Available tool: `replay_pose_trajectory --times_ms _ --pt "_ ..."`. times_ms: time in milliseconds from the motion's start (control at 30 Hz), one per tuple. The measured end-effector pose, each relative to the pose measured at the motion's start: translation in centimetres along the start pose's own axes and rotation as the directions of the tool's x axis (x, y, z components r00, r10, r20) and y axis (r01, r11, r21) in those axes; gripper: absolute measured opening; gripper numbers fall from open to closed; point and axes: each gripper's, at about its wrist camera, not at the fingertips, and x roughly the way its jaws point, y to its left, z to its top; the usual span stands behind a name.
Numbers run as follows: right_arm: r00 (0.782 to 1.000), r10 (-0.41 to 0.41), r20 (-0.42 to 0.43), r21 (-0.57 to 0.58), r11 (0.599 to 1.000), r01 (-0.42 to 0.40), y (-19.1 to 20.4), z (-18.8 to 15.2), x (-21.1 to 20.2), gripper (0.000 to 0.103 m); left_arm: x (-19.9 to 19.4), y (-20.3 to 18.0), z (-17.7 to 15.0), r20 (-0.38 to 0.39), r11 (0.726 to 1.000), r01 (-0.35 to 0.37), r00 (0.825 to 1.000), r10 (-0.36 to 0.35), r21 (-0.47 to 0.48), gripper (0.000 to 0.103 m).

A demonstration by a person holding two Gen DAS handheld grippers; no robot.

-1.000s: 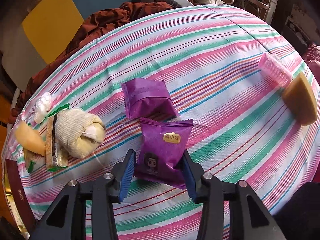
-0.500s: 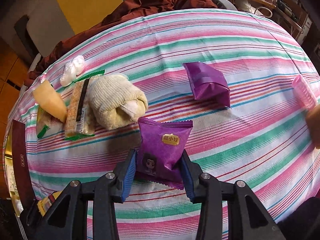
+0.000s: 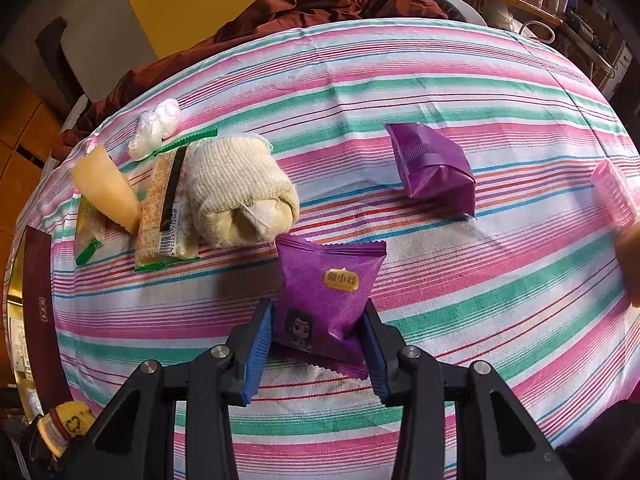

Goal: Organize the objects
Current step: 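Carry the yellow glove into the gold tray and open the left tool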

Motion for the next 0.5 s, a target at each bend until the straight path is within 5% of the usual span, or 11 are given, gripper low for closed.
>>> replay_pose_trajectory --times_ms 233,500 --pt "1.000 -0.014 0.002 -0.011 1.000 0.014 -0.2 -0.1 -0.3 0.042 -5.8 3.9 0.6 0.095 0.995 -0.051 0.994 0.060 -0.090 0.031" --pt "1.000 -0.028 0.004 -0.023 0.999 0.028 -0.6 -0.1 -0.6 0.042 -10.2 13.0 1.0 0.124 0.946 -0.194 0.965 0.232 -0.260 0.031"
